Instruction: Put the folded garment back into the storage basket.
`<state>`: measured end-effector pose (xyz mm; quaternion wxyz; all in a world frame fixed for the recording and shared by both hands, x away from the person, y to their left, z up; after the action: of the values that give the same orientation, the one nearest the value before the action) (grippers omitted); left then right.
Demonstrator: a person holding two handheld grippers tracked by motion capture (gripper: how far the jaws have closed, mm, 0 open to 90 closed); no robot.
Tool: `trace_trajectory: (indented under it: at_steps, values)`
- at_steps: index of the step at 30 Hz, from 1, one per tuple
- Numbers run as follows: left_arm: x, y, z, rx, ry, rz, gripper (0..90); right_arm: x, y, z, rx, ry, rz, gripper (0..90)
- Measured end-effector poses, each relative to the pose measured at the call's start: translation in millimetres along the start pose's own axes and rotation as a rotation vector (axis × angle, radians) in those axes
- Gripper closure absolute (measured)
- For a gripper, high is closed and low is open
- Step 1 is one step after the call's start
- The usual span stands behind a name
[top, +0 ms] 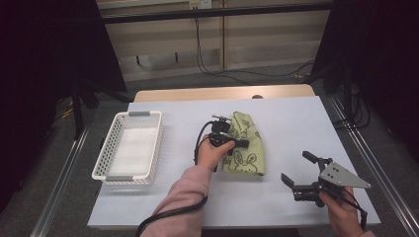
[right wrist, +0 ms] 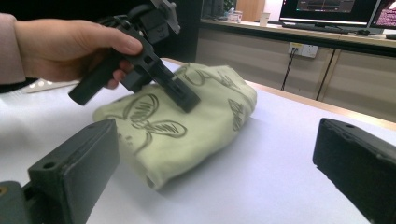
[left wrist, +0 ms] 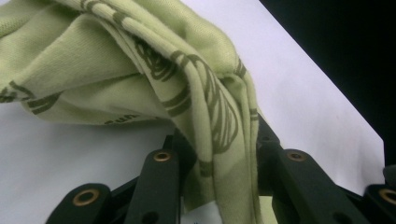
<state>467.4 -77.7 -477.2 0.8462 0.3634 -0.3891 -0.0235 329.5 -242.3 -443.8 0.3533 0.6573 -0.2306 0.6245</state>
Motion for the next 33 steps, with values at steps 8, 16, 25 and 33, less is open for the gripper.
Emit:
trace_trajectory:
  at_steps: [8,16,25,33]
  values:
    - [0.5,23.3,-6.7,-0.001,-0.012,-0.010,70.8,-0.2,-0.4,-0.4,0.003,-0.002,0.000,0.4]
    - [-1.2,39.2,-11.4,0.005,-0.028,-0.045,70.8,-0.3,-0.6,-0.5,0.005,-0.002,-0.001,0.3]
    - [-0.3,54.7,-14.7,0.009,-0.027,-0.070,70.8,-0.2,-0.7,-0.6,0.006,-0.002,0.000,0.3]
    - [0.4,66.9,-16.3,0.021,-0.051,-0.100,70.8,-0.1,-1.0,-0.5,0.007,0.001,0.001,0.3]
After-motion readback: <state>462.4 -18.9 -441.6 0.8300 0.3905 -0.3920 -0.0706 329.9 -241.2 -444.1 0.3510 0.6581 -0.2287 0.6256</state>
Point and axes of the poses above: each handheld gripper's, and its own axes: y roughly backward along the jaws, x roughly out of its top, z roughly to its right, the point moved 9 cm from there along -y, roughly forward along the jaws, and after that the axes turned 7 degrees about x, right-handed, at the moved point
